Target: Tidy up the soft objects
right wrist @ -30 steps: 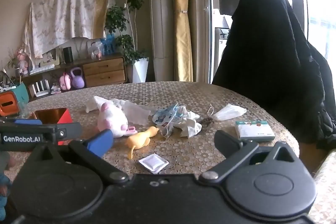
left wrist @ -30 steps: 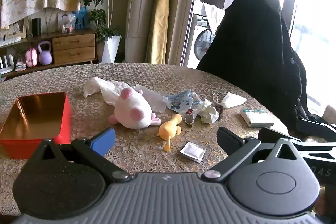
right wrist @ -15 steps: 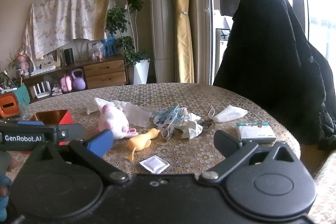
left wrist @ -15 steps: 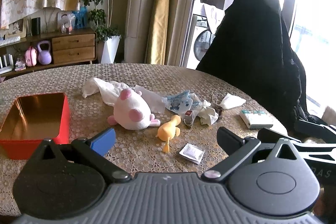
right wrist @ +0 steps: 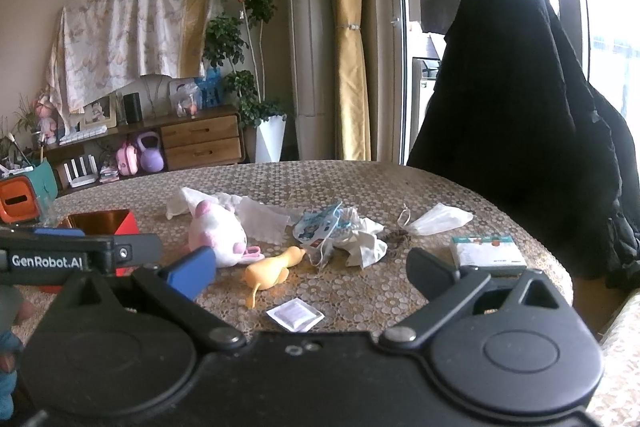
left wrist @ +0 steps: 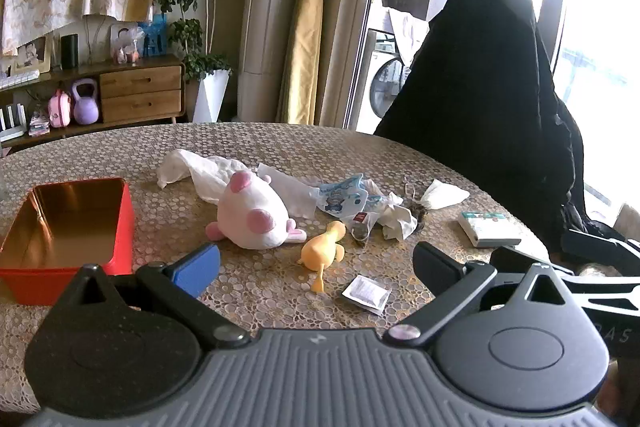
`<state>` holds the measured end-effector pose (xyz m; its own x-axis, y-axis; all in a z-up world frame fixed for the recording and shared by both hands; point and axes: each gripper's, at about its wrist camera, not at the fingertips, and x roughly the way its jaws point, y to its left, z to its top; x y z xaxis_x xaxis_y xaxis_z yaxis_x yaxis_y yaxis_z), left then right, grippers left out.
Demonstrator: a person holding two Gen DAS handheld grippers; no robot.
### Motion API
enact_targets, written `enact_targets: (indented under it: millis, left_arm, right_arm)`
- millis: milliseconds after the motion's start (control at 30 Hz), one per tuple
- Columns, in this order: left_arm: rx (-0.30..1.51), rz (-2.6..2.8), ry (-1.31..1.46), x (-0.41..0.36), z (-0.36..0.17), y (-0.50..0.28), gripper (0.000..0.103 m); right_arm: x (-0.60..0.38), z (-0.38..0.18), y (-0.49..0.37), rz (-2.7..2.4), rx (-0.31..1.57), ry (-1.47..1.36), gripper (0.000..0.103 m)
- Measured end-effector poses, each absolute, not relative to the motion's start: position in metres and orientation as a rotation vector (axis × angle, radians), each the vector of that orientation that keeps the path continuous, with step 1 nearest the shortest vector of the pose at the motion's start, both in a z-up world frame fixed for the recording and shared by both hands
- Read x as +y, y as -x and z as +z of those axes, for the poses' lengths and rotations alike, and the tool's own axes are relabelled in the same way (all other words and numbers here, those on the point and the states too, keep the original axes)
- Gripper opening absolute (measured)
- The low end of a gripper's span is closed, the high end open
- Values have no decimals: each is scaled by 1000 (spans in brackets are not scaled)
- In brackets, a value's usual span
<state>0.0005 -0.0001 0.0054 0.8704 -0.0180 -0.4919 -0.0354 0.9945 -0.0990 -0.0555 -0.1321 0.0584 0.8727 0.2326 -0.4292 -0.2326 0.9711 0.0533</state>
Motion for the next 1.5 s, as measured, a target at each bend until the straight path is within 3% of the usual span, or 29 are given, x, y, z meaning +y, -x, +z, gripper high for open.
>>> enact_targets:
  millis: [833, 1500]
  left_arm:
    - [516, 15, 122, 2, 5, -16, 103]
    - [549, 6, 60, 5, -19, -77, 103]
  right_arm:
    - [-128, 57, 51, 268, 420, 42, 95]
    - [-120, 23, 8, 351, 520, 91, 76]
